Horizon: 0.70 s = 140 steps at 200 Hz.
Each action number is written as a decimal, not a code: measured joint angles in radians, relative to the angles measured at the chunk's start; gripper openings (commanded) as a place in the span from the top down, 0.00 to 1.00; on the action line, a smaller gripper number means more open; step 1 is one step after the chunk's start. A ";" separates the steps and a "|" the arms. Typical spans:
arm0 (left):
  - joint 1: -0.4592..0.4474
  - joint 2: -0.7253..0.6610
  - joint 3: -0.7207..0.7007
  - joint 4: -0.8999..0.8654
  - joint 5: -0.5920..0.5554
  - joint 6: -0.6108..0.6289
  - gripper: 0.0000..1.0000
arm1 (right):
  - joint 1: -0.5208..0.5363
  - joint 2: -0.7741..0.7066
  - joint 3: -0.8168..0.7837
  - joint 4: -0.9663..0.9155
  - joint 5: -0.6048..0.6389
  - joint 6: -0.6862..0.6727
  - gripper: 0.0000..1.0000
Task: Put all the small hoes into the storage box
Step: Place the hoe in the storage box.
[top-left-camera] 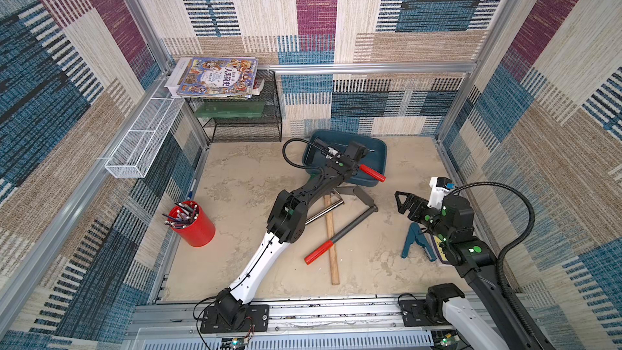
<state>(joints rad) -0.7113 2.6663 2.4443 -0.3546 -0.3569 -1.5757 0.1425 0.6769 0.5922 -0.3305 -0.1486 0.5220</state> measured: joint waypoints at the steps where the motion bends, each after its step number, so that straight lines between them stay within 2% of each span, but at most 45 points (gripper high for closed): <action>1: 0.000 0.000 0.000 0.001 0.000 0.000 0.84 | 0.000 0.000 0.000 0.000 0.000 0.000 0.04; 44: 0.011 0.001 -0.015 0.044 0.045 -0.008 0.80 | 0.000 -0.012 0.000 -0.003 0.002 -0.001 0.04; 92: 0.013 -0.020 -0.090 0.134 0.051 -0.011 0.79 | 0.000 -0.017 -0.005 -0.003 0.003 -0.004 0.04; 102: 0.014 -0.024 -0.103 0.151 0.054 -0.011 0.76 | 0.000 -0.018 -0.005 -0.003 0.003 -0.004 0.04; 140: 0.019 -0.024 -0.119 0.171 0.074 -0.045 0.76 | 0.000 -0.024 -0.006 -0.004 0.003 -0.004 0.04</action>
<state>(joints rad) -0.6918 2.6427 2.3257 -0.1841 -0.2829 -1.6203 0.1425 0.6529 0.5861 -0.3344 -0.1455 0.5179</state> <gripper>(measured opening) 0.257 0.961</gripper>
